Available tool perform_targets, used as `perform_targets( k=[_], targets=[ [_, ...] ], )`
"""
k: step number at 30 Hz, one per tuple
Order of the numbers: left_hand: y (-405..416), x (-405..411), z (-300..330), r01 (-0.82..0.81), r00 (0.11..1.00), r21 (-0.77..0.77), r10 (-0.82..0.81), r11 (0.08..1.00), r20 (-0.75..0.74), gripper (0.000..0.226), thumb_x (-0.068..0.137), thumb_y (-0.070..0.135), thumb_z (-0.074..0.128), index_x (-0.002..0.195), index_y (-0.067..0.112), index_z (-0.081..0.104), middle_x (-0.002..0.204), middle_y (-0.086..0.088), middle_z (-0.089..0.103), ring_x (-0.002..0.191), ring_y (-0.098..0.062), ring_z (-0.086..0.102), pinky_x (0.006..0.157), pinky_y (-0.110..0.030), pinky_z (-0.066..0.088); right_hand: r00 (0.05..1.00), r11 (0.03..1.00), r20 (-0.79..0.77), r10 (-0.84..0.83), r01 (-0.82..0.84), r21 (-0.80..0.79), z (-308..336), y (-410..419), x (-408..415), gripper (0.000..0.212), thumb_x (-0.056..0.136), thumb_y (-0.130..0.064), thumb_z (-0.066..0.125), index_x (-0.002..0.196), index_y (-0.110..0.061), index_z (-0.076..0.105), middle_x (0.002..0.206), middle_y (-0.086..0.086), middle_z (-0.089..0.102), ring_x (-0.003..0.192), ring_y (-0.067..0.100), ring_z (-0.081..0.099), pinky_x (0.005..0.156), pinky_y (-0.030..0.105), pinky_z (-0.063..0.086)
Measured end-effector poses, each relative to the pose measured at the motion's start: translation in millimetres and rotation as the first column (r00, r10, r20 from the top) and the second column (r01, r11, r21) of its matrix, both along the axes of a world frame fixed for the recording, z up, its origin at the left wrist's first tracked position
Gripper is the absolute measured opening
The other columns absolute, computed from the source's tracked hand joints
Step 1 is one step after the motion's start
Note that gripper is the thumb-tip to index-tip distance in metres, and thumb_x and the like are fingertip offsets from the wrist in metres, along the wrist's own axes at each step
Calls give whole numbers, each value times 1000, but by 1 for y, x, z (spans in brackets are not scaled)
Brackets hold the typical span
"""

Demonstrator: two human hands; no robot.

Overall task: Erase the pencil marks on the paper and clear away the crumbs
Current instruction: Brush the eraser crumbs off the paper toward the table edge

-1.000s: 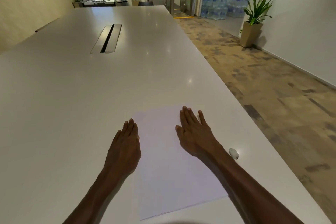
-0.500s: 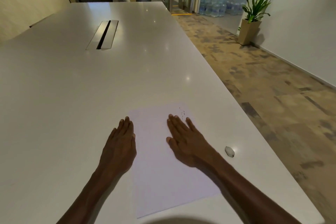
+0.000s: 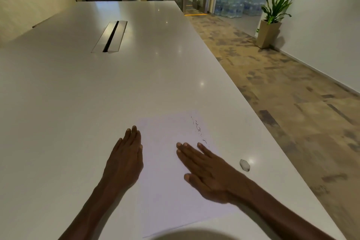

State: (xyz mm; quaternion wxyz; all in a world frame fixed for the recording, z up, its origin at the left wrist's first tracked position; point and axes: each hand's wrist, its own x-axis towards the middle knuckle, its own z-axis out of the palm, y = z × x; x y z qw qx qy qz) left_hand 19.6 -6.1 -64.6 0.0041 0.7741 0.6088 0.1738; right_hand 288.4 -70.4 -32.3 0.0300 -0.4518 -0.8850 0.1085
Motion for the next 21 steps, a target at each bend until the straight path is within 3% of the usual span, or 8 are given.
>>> perform_targets(
  k=[5, 10, 14, 16, 18, 21],
  targets=[
    [-2, 0, 3, 7, 1000, -9, -7, 1000, -22, 60, 96, 27, 19, 138, -3, 49, 148, -16, 44, 136, -32, 44, 107, -44, 34, 998, 999, 49, -41, 41, 6, -1, 53, 18, 73, 98, -56, -2, 161, -20, -3, 168, -8, -13, 152, 0, -19, 125, 31, -12],
    [-1, 1, 2, 6, 1000, 4, -5, 1000, -10, 62, 96, 30, 16, 140, -2, 47, 150, -13, 40, 139, -28, 40, 110, -43, 33, 995, 990, 22, -99, 97, 99, 5, 73, 9, 66, 106, -47, 15, 161, -12, 4, 169, 0, -5, 156, 11, -8, 128, 38, -4],
    [-1, 1, 2, 3, 1000, 0, -3, 1000, 1, 60, 97, 28, 19, 140, -2, 47, 149, -15, 42, 138, -29, 41, 109, -43, 34, 996, 996, -20, -83, 83, 8, -1, 63, -26, 66, 107, -46, 16, 161, -13, -1, 169, -1, -10, 155, 9, -13, 127, 36, -11],
    [-1, 1, 1, -3, 1000, -1, 3, 1000, -9, 60, 96, 28, 18, 140, -2, 47, 149, -15, 42, 138, -29, 41, 109, -42, 34, 988, 987, -4, -157, 157, 19, -4, 74, -27, 76, 101, -58, 0, 161, -11, 2, 170, 2, -6, 156, 12, -9, 126, 37, -12],
    [-1, 0, 1, -3, 1000, -2, 3, 1000, -17, 62, 96, 29, 16, 141, -2, 46, 150, -14, 40, 139, -27, 39, 110, -41, 32, 972, 971, -1, -234, 233, 56, -8, 87, -18, 104, 82, -69, -26, 161, -8, 5, 170, 6, -1, 157, 17, -4, 126, 39, -12],
    [0, 0, 1, -5, 1000, -5, 4, 1000, -19, 64, 96, 30, 14, 142, -1, 45, 152, -13, 38, 140, -27, 38, 111, -40, 30, 948, 945, 13, -318, 316, 78, -12, 93, 1, 116, 72, -70, -35, 160, -7, 5, 170, 6, -1, 157, 17, -3, 124, 39, -13]
  ],
)
